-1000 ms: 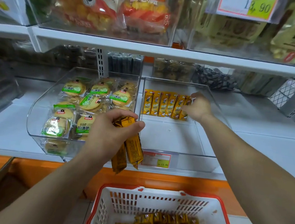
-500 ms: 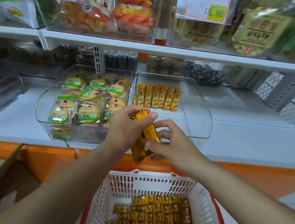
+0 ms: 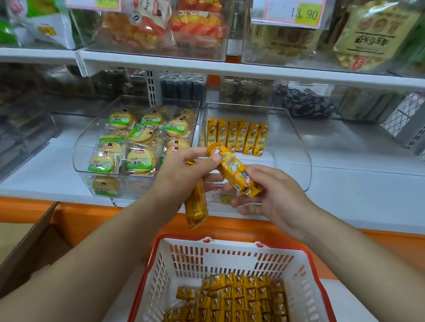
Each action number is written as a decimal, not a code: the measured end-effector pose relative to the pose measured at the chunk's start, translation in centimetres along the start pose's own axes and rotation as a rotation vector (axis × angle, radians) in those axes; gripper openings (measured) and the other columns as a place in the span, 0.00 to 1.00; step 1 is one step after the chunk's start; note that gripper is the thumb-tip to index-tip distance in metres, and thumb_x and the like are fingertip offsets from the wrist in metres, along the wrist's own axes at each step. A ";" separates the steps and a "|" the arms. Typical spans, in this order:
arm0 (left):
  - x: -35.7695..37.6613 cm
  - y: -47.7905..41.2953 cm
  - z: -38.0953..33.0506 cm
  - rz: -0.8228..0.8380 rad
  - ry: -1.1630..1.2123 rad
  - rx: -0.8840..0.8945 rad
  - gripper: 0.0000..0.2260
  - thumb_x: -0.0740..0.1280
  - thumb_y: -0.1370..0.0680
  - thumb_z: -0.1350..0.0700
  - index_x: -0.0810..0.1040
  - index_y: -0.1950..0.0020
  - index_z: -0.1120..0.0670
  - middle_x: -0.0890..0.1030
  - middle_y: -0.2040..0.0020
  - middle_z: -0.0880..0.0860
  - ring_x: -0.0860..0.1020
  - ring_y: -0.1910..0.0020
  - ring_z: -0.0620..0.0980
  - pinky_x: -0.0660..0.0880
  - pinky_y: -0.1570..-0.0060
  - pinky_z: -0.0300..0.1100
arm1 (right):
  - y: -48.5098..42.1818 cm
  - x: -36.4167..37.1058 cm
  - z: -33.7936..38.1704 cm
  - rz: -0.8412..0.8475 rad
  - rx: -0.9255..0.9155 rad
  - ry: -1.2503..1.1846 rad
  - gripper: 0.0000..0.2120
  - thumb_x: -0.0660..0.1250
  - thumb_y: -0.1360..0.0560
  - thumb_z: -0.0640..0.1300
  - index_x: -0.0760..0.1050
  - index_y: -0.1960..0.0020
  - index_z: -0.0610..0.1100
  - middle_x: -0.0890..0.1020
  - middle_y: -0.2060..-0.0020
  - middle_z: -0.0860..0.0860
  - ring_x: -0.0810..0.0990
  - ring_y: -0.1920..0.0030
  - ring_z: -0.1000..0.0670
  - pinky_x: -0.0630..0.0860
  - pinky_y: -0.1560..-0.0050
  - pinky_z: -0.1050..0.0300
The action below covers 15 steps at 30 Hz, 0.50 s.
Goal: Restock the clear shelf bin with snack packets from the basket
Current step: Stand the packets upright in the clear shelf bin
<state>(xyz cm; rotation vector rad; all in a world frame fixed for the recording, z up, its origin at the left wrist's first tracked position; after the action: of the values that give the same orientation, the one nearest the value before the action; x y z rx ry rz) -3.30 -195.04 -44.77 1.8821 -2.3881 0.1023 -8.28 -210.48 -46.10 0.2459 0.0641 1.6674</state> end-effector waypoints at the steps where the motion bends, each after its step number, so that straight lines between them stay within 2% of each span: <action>1: -0.1 -0.1 0.1 -0.006 0.004 -0.004 0.05 0.73 0.21 0.55 0.86 0.47 0.53 0.88 0.54 0.56 0.88 0.55 0.55 0.82 0.62 0.42 | 0.0 -0.1 0.0 -0.001 -0.003 0.031 0.14 0.58 0.16 0.49 0.76 0.39 0.42 0.86 0.51 0.42 0.85 0.59 0.45 0.79 0.58 0.53; 4: -0.4 -0.3 0.2 -0.027 -0.008 -0.009 0.04 0.75 0.22 0.54 0.86 0.48 0.50 0.88 0.53 0.55 0.88 0.57 0.55 0.81 0.65 0.40 | -0.3 -0.1 0.3 -0.004 -0.049 -0.017 0.13 0.64 0.19 0.47 0.78 0.39 0.43 0.86 0.50 0.43 0.84 0.57 0.47 0.79 0.59 0.55; 6: -0.3 -0.4 0.1 -0.026 -0.052 0.008 0.06 0.75 0.23 0.53 0.85 0.47 0.48 0.88 0.54 0.52 0.87 0.61 0.53 0.80 0.67 0.40 | -0.5 -0.6 0.9 -0.038 -0.108 -0.070 0.13 0.68 0.22 0.41 0.79 0.38 0.43 0.85 0.52 0.44 0.84 0.59 0.49 0.80 0.60 0.58; 9: 0.2 -0.4 -0.1 0.003 -0.169 0.037 0.14 0.75 0.23 0.53 0.80 0.38 0.48 0.87 0.54 0.54 0.84 0.68 0.51 0.77 0.71 0.39 | -0.8 -2.7 1.4 -0.180 -0.161 -0.132 0.19 0.71 0.25 0.33 0.77 0.36 0.41 0.83 0.56 0.43 0.83 0.61 0.49 0.80 0.59 0.58; 11: 1.0 -0.3 0.0 0.068 -0.238 0.036 0.17 0.74 0.22 0.53 0.77 0.35 0.46 0.86 0.52 0.57 0.82 0.69 0.50 0.76 0.71 0.40 | -0.8 -4.0 1.9 -0.262 -0.198 -0.146 0.21 0.73 0.26 0.34 0.75 0.35 0.41 0.84 0.55 0.44 0.83 0.60 0.48 0.80 0.59 0.57; 15: 3.1 0.1 0.8 0.184 -0.314 0.014 0.12 0.75 0.23 0.53 0.79 0.41 0.45 0.87 0.55 0.56 0.81 0.71 0.51 0.75 0.73 0.40 | -0.6 -5.3 2.8 -0.306 -0.275 -0.119 0.20 0.73 0.24 0.39 0.73 0.35 0.42 0.85 0.58 0.45 0.83 0.60 0.48 0.79 0.60 0.55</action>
<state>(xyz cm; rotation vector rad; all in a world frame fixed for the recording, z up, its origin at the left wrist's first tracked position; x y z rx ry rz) -4.10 -198.07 -45.19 1.7951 -2.7680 -0.1768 -6.67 -215.94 -44.13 0.1194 -0.2067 1.3359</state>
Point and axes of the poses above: each hand's wrist, its own y-axis away from the middle knuckle, its own x-axis out of the palm, z = x × y, the point moved 10 cm from there along -y, towards the middle knuckle
